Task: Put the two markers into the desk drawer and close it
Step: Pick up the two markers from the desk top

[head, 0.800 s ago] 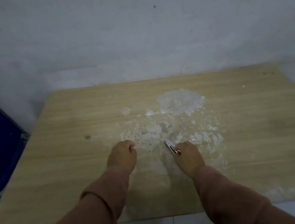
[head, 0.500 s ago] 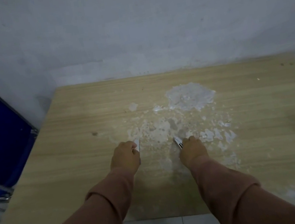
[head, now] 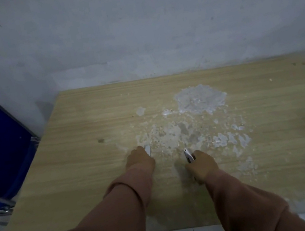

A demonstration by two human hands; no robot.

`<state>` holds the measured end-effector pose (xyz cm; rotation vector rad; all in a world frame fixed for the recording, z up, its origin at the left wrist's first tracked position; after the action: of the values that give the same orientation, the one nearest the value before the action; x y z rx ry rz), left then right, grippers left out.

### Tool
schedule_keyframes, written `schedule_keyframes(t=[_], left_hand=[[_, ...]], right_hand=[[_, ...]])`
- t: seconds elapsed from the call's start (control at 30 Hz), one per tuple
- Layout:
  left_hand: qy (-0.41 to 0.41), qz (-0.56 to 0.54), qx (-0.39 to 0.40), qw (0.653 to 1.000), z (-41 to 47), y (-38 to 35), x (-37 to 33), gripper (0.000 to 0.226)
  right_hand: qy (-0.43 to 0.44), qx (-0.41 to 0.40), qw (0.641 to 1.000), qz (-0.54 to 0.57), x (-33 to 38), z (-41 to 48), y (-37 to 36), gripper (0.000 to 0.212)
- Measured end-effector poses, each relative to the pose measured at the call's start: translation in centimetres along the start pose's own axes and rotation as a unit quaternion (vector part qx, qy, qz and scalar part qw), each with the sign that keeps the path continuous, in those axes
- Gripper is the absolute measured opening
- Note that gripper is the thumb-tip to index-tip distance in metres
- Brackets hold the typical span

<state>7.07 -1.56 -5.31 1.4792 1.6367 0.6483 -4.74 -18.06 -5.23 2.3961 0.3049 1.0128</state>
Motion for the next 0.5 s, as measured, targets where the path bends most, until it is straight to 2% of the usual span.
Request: schedule_keyframes(t=[0.07, 0.2, 0.33, 0.43, 0.5], left_hand=[[-0.012, 0.005, 0.015, 1.0, 0.0, 0.3, -0.1, 0.052], [0.002, -0.15, 0.043, 0.988, -1.1, 0.4, -0.5, 0.049], [-0.08, -0.287, 0.127, 0.946, -4.2, -0.9, -4.5, 0.035], [-0.126, -0.326, 0.167, 0.922, -7.7, -2.5, -8.4, 0.019], [-0.128, -0.343, 0.183, 0.912, -9.9, -3.9, -10.6, 0.015]], right_hand=[[-0.003, 0.009, 1.0, 0.028, -0.4, -0.7, 0.0, 0.013], [0.005, 0.016, 0.996, 0.086, -1.1, -2.1, 0.2, 0.014], [0.012, -0.003, 0.981, 0.195, -2.0, -4.0, 1.0, 0.007], [0.031, -0.025, 0.956, 0.29, -3.5, -5.8, 2.9, 0.009], [0.039, -0.039, 0.941, 0.334, -5.0, -6.9, 4.5, 0.011]])
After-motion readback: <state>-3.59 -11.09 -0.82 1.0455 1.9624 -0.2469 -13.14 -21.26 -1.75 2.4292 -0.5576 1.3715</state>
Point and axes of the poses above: each hand's wrist, its own z-axis towards the middle knuckle, its own y-axis out of the back of the hand, x = y × z, the point moved 4 cm from there along z, towards the middle knuckle, and after that the axes turned 6 degrees about x, right-handed, at the moved point
